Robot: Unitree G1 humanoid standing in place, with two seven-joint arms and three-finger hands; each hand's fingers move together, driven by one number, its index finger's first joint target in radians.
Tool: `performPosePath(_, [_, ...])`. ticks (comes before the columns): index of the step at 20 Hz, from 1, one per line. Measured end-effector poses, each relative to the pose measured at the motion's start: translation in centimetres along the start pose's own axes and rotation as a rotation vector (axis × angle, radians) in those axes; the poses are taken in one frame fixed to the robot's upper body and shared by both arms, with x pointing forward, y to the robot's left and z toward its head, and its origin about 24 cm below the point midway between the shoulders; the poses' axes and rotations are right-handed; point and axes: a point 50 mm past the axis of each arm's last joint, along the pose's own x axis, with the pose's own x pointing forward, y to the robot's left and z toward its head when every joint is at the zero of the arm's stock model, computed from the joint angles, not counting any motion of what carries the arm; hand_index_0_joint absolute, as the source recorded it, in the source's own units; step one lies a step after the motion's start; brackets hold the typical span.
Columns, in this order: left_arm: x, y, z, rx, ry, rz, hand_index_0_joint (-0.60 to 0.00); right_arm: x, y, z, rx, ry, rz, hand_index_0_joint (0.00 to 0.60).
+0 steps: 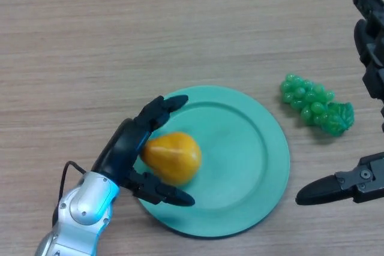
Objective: Pick up the yellow pear and place it on the plate
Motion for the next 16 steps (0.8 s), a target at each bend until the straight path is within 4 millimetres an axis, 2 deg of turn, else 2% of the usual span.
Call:
performPosePath(3, [-0.2,0.3,0.9,0.004,-0.031,0.014,0.0,0.1,-0.1,-0.2,0.001,0.008,-0.003,0.0])
performPosePath(7, [-1.5,2.0,4.6,0.009,-0.164,0.071,0.0,0.2,0.1,-0.2,0.002,0.003,0.005,0.0])
performPosePath(10, [-3.9,4.4,7.3,-0.041,-0.226,0.068,0.0,0.5,0.0,0.0,0.002,-0.009,0.006,0.0])
performPosePath(12, [-5.7,6.0,8.3,-0.174,-0.234,0.068,0.0,0.9,0.0,-0.3,0.003,0.002,0.009,0.0])
performPosePath(14, [-7.2,7.7,9.1,-0.215,-0.282,0.105,0.0,1.0,0.1,-0.2,0.004,-0.004,0.016,0.0])
performPosePath(16, [-8.2,9.2,9.3,-0.346,-0.333,0.149,0.0,1.2,0.1,-0.6,0.01,0.011,0.02,0.0])
